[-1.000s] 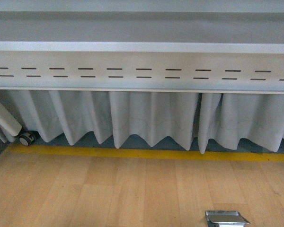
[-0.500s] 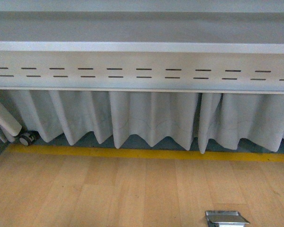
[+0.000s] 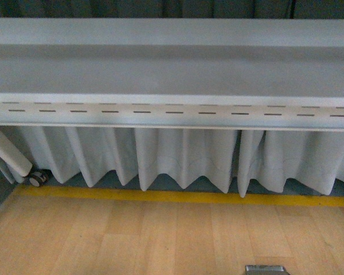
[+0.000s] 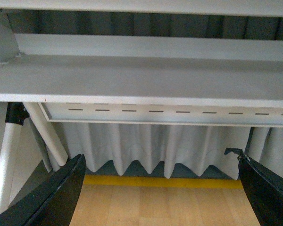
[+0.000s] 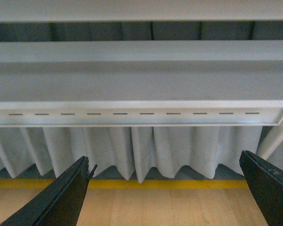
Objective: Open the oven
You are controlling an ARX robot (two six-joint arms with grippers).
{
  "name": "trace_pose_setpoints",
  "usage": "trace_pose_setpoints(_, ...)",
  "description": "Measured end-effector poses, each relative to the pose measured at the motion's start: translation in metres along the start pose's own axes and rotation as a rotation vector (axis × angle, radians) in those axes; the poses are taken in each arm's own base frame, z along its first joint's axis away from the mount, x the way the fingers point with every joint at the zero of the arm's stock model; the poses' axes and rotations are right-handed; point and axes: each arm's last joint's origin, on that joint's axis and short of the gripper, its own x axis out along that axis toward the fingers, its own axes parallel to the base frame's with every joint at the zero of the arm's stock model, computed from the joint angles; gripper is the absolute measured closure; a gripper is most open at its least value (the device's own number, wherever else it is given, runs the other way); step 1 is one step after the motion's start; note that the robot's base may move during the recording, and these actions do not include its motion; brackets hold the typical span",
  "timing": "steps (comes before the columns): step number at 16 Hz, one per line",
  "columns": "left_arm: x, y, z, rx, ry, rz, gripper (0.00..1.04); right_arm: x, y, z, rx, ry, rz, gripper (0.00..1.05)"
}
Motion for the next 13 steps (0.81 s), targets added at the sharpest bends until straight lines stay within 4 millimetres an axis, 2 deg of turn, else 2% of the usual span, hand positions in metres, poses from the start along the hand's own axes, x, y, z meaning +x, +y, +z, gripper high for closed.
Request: trace_pose_setpoints(13,0.0000,0.0000,0.0000,0.002,0.000,0.000,0.07,0.0000,-0.0001,0.0000,0.000,0.000,-0.002,0.06)
